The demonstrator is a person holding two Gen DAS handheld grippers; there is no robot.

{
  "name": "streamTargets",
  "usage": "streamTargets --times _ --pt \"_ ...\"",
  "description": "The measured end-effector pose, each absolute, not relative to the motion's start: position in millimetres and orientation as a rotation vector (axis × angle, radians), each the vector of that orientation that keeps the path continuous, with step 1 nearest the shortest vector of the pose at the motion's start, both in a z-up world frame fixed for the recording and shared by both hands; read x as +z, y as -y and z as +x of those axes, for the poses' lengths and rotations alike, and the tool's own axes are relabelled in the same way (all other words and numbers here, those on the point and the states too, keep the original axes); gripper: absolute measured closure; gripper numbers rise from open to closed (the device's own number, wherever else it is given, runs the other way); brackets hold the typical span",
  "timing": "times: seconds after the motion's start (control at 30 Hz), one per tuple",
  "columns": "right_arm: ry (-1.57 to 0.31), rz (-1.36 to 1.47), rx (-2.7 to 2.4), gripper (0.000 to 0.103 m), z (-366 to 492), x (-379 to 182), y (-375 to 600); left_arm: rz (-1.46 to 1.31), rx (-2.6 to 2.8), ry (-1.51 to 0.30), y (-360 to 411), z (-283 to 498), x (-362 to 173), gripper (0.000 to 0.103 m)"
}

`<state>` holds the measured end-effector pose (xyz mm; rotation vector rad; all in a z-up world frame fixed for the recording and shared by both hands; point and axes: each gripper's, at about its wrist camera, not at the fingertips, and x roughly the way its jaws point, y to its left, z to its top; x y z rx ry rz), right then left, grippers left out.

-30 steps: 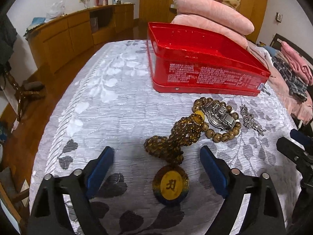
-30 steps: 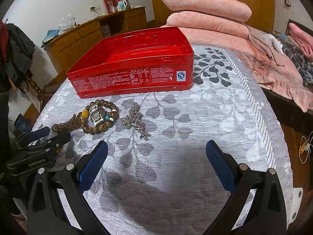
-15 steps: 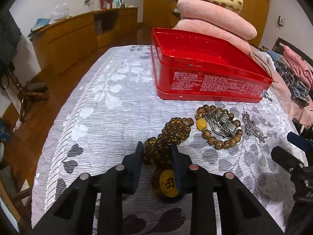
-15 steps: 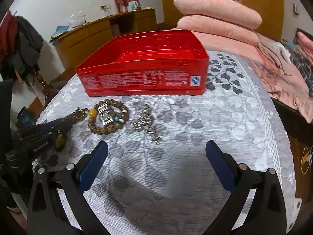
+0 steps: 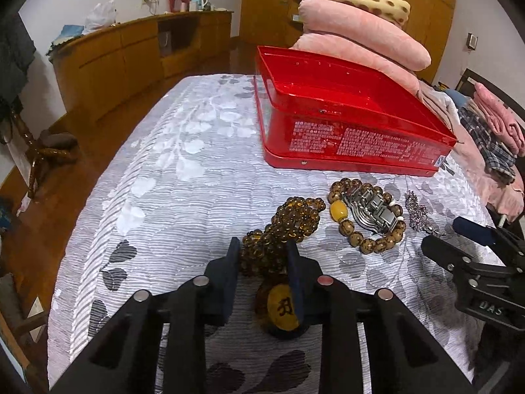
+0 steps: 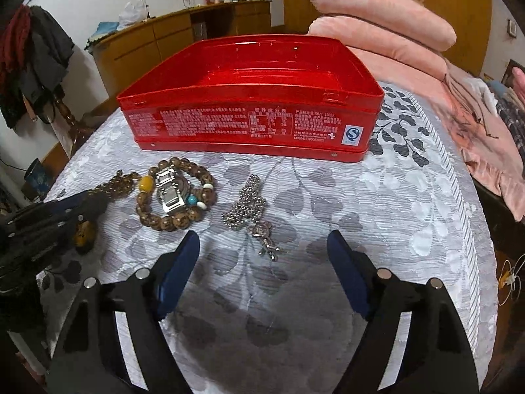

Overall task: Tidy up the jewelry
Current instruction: 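Grasp the tiger-eye bead strand with the left tool while the right tool grasps the silver chain, then carry the bead strand and silver chain into the red tin and open both tools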

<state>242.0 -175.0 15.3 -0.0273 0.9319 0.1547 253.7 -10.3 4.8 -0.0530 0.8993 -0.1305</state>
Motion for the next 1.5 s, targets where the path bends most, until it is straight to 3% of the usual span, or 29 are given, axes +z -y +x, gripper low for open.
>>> streamTargets --times 0.07,0.3,0.4,0.6,0.67,0.8,1.5 --pt "-0.943 -0.028 0.163 0.035 245.7 12.4 174.9 -0.055 -0.131 -0.899 10.1 254.5 4.7 0.075" --pt "-0.962 -0.068 0.17 0.036 258.0 7.0 168.5 -0.055 -0.131 -0.9 10.4 256.0 4.3 0.075" --pt "-0.961 -0.065 0.167 0.042 260.6 6.5 168.4 -0.054 -0.129 -0.9 11.1 256.9 4.0 0.075" --pt "-0.954 -0.048 0.159 0.06 262.8 7.0 170.8 -0.05 -0.12 -0.9 13.4 259.4 3.8 0.075" --pt "-0.95 -0.037 0.15 0.077 262.7 7.7 174.1 -0.048 -0.119 -0.9 13.8 259.4 3.9 0.075" --pt "-0.947 -0.017 0.144 0.085 262.0 7.8 179.5 -0.044 -0.117 -0.9 14.3 259.6 4.2 0.075" --pt "-0.881 0.037 0.153 0.086 209.6 39.9 183.3 -0.047 -0.166 -0.856 28.7 233.4 22.5 0.076"
